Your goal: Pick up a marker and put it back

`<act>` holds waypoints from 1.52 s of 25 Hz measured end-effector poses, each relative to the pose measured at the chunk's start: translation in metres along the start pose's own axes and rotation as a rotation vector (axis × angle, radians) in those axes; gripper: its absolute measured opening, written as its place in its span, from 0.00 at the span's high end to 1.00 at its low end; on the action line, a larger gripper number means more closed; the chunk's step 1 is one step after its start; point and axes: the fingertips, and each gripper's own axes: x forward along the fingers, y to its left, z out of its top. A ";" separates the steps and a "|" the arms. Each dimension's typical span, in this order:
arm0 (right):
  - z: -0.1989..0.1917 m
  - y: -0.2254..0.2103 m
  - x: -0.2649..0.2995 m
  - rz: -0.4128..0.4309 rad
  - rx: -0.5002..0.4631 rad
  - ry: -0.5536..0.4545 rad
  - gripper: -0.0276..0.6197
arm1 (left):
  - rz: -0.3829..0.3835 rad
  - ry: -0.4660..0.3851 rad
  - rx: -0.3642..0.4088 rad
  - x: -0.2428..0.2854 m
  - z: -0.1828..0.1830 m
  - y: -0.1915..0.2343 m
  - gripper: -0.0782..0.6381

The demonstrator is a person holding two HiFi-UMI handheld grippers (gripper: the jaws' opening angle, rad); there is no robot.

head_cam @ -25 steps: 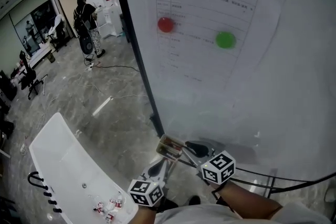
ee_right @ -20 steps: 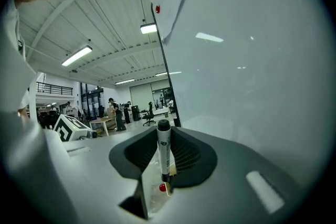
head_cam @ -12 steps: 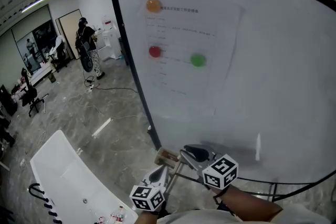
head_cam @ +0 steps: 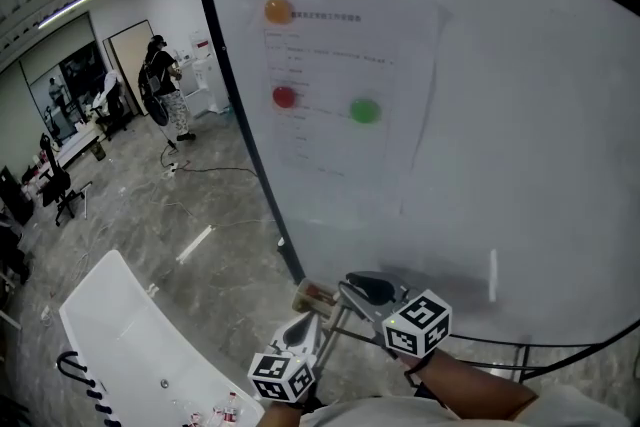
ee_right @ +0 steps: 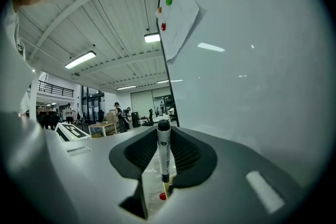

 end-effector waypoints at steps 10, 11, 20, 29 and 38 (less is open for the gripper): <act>-0.027 -0.009 0.024 0.012 0.037 0.049 0.84 | 0.004 0.022 -0.040 -0.001 -0.007 0.011 0.89; -0.033 -0.011 0.029 0.012 0.036 0.059 0.84 | 0.007 0.023 -0.042 -0.001 -0.008 0.012 0.89; -0.121 -0.027 0.067 0.003 0.059 0.210 0.84 | 0.049 0.051 -0.072 -0.006 -0.021 0.042 0.89; -0.189 -0.044 0.087 -0.021 0.125 0.322 0.84 | 0.068 0.087 -0.137 -0.008 -0.045 0.071 0.89; -0.217 -0.050 0.093 -0.048 0.128 0.361 0.83 | 0.081 0.103 -0.176 -0.007 -0.062 0.088 0.89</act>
